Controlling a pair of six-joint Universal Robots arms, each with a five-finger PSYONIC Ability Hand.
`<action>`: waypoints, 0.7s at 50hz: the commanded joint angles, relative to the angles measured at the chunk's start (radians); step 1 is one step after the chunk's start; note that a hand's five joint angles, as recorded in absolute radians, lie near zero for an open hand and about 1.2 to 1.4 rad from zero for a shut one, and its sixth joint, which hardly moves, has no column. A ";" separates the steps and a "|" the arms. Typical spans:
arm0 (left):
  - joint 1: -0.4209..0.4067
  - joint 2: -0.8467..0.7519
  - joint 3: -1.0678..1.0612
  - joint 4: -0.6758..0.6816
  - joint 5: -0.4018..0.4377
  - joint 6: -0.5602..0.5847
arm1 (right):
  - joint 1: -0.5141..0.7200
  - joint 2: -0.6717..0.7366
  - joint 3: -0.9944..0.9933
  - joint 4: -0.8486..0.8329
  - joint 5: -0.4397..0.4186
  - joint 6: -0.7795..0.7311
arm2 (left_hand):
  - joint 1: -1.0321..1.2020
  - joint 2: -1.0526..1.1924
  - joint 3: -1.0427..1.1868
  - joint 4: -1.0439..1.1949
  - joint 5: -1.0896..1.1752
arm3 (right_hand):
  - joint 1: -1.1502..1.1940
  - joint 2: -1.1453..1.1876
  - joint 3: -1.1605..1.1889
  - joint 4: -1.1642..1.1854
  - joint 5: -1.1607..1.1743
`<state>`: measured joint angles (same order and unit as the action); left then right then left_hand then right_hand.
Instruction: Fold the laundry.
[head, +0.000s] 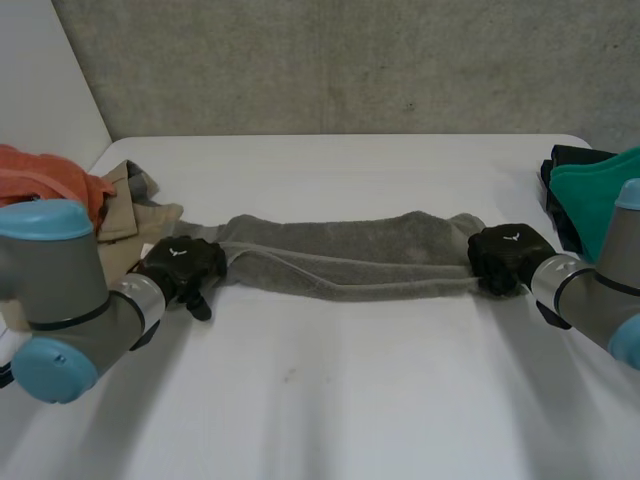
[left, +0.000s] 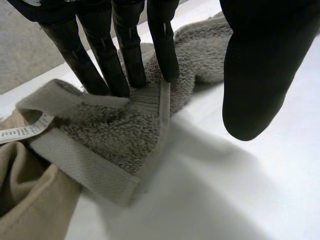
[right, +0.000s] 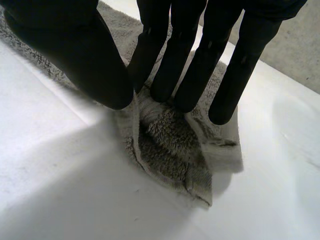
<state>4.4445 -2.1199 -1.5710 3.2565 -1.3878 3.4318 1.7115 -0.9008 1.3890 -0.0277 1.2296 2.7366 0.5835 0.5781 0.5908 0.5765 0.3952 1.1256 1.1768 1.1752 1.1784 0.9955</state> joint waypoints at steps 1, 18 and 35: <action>-0.040 -0.058 0.084 -0.004 -0.062 0.000 | 0.008 -0.007 -0.001 -0.024 -0.002 0.005 | 0.044 0.049 0.037 0.051 0.058 | 0.271 0.219 0.221 0.218 0.226; -0.057 -0.123 0.160 0.014 -0.154 0.035 | 0.022 -0.029 0.013 -0.014 0.001 0.014 | 0.144 0.149 0.136 0.151 0.157 | 0.271 0.219 0.221 0.218 0.226; -0.010 -0.014 0.003 0.192 -0.168 0.055 | 0.026 -0.029 0.016 -0.009 0.002 -0.005 | 0.202 0.208 0.195 0.209 0.216 | 0.271 0.219 0.221 0.218 0.226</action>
<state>4.4245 -2.1435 -1.5396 3.4087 -1.5617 3.4737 1.7380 -0.9299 1.4040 -0.0364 1.2311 2.7322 0.6826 0.6847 0.6830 0.6832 0.5043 1.1256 1.1777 1.1867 1.1947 1.0006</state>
